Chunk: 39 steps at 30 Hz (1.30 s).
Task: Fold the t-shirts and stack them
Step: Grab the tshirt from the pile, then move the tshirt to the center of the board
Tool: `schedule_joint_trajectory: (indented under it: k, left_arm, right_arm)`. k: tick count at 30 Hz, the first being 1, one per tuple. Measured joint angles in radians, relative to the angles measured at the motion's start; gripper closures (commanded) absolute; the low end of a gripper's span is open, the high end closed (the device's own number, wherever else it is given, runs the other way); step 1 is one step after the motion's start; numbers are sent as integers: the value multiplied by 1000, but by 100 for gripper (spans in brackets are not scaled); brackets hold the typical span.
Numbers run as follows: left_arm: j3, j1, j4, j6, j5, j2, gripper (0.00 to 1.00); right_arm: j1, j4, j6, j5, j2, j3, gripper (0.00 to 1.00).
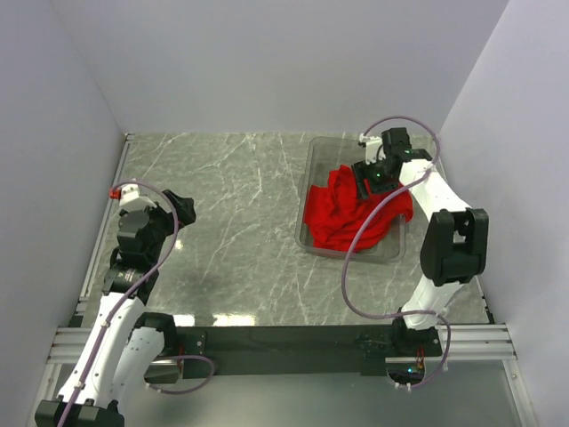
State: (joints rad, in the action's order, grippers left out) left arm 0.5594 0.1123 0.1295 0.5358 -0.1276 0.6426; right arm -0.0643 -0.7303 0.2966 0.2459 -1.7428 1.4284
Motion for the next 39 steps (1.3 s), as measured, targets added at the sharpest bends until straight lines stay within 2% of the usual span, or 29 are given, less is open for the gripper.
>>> schedule_joint_trajectory:
  k: [1,3,4,6,7,8,14,17,19,25,30,34,39]
  left_arm:
    - [0,0,4,1,0,-4,1]
    - [0,0,11,3,0,-12,1]
    - [0,0,13,3,0,-15,0]
    - [0,0,17,3,0,-24,1]
    - [0,0,19,3,0,-27,1]
    - [0,0,19,3,0,-32,1]
    - [0,0,19,3,0,-48,1]
    - [0,0,19,2,-1,-51,1]
    - [0,0,19,2,-1,-52,0]
    - [2,0,19,2,-1,-58,1]
    - [4,0,24,3,-2,-60,1]
    - [4,0,35,4,-9,-77,1]
    - [4,0,39,5,-26,-98,0]
  right_arm:
    - [-10,13,-14,-19,-12,-1,43]
    - [-24,31,-39,-59,-42,-2,54]
    - [-27,37,-52,-78,-61,-2,65]
    - [-28,42,-71,-105,-92,-3,74]
    - [-28,47,-79,-118,-103,-8,93]
    - [-28,48,-81,-130,-109,-13,100]
    - [-28,12,-86,-111,-70,37,100]
    - [-28,-21,-93,-41,-11,192,100]
    - [-33,-31,-108,0,29,356,100]
    - [-95,68,-172,89,208,702,100]
    - [-124,190,-286,149,219,937,100]
    - [-184,328,-383,148,216,973,100]
    - [-317,412,-460,142,144,1049,100]
